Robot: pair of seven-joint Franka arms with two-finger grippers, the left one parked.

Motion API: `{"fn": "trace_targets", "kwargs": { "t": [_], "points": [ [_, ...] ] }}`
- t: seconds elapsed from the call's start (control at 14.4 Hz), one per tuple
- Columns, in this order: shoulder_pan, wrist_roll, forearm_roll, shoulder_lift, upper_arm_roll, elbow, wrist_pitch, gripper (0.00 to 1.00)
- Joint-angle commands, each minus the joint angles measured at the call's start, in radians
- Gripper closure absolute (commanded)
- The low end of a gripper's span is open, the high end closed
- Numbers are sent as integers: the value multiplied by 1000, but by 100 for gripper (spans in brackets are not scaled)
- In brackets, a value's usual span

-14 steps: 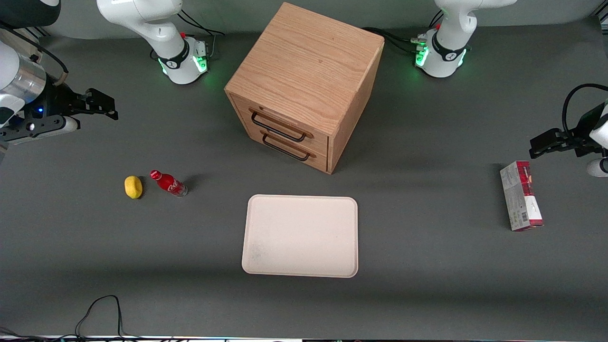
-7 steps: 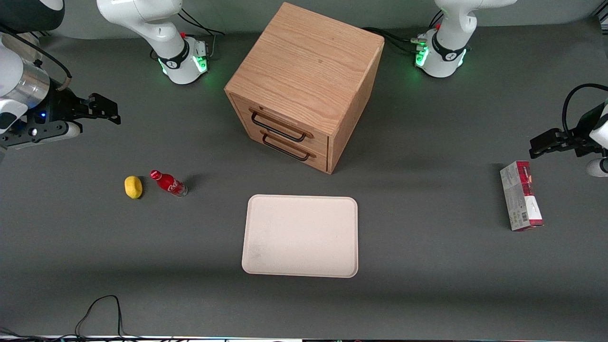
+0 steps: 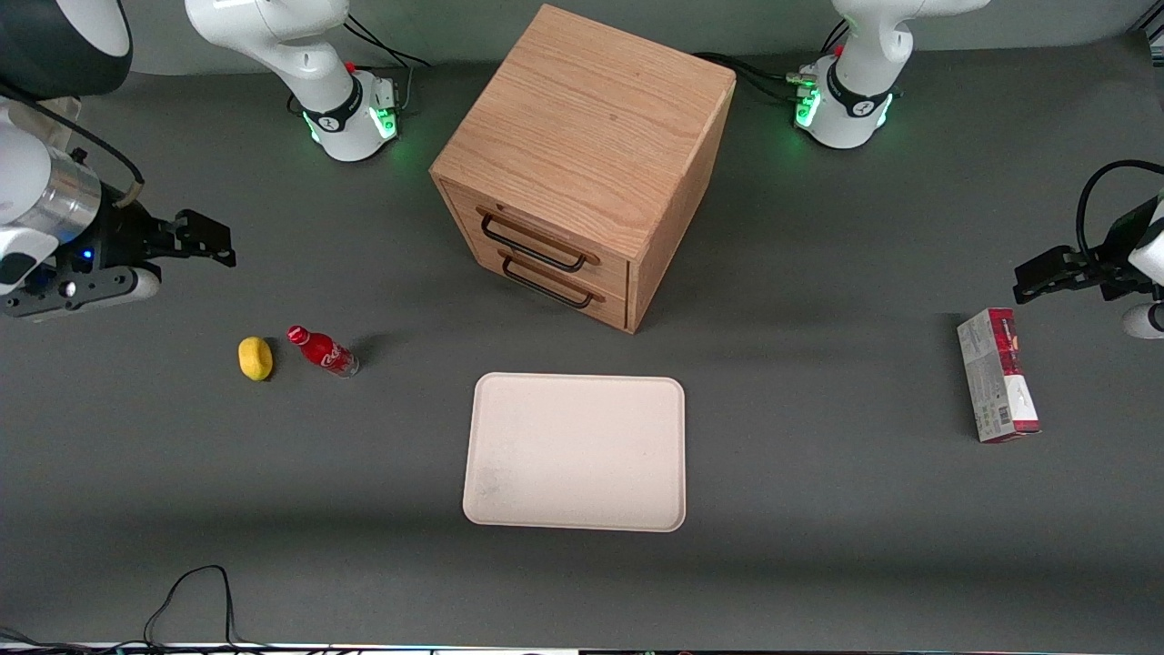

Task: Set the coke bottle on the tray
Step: 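Move the open right gripper down over the red Coca-Cola bottle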

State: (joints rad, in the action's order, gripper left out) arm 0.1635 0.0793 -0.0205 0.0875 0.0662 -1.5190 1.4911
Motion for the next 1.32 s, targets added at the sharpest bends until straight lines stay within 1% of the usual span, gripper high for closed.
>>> {"fn": "trace_targets", "kwargs": {
  "t": [0.0,0.14,0.21,0.35,0.62,0.76,0.83,1.04,1.11,1.18,1.25],
  "points": [
    [4,-21,-6,141,4,195,-29,0],
    [4,-36,-13,289,4,397,-93,0],
    [4,-35,-15,337,4,472,-141,0],
    [4,-26,-15,334,6,471,-157,0],
    [11,-35,-6,305,6,364,-146,0],
    [14,-36,-4,278,6,266,-88,0],
    [30,-36,-4,247,6,185,-31,0],
    [41,-35,-2,93,11,-176,231,0],
    [41,-32,13,65,11,-257,292,0],
    [41,-32,37,60,9,-286,319,0],
    [37,-26,39,57,12,-315,337,0]
  ]
}}
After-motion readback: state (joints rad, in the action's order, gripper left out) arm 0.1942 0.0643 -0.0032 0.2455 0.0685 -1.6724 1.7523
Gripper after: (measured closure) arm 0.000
